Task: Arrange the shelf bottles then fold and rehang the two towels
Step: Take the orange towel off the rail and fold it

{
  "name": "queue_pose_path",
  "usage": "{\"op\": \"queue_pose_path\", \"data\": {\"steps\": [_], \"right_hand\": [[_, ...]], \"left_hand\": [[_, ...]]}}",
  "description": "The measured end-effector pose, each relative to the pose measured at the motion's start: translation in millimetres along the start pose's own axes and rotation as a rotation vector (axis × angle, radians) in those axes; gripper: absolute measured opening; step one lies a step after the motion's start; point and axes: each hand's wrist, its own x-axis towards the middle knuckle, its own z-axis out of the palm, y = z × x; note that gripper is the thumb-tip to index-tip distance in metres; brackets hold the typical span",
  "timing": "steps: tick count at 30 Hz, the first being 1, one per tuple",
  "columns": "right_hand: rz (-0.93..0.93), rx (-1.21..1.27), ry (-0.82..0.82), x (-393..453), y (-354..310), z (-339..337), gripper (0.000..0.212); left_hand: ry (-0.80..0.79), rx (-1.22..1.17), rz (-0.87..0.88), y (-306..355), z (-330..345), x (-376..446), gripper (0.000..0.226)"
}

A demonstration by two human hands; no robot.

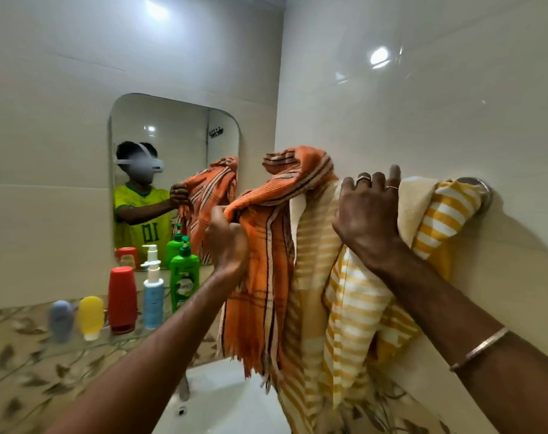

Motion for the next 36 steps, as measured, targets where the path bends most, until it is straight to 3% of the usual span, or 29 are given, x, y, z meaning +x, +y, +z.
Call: {"op": "queue_pose_path", "data": {"steps": [3,7,9,11,14,16,24,28,33,36], "right_hand": [[-0.041,0.053,0.019,-1.2,-5.7,5.5,0.068],[-0.262,0.407,-0.018,-17.9,-40.6,-6.9,0.107],[-0.364,0.621,-0.08,-34.3,-74.7,-20.9,0.096],[-0.396,0.806,-0.04,-48.0,-101.8,-33.1,0.06],[-0.369,1.067,0.018,-62.2,-122.6,-50.4,0.026],[-0.332,1.213,-0.052,-69.1,-131.1,-64.0,0.016],[0.007,1.783,-0.31,-95.5,-174.1,-128.3,0.02],[0.045,1.928,-0.345,-104.9,-185.1,-149.9,0.015],[-0.073,1.799,-0.219,-129.0,-195.2,-158.5,0.021],[-0.123,1.659,-0.036,-149.6,-198.9,-162.9,0.023]], "left_hand": [[0.076,-0.248,-0.073,-1.5,-29.3,6.1,0.026],[-0.102,-0.429,0.025,8.0,-69.2,10.6,0.015],[-0.187,-0.372,0.077,19.3,-89.4,9.4,0.023],[-0.296,-0.364,0.09,28.6,-105.8,6.3,0.035],[-0.438,-0.376,0.058,41.7,-134.6,-1.2,0.033],[-0.43,-0.359,0.024,45.2,-157.4,1.6,0.034],[-0.496,-0.31,-0.057,64.0,-244.4,4.5,0.03],[-0.521,-0.275,-0.079,59.6,-270.3,-1.5,0.035],[-0.537,-0.243,-0.102,51.8,-296.8,-9.7,0.037],[-0.554,-0.219,-0.139,43.5,-308.7,-16.4,0.033]]}}
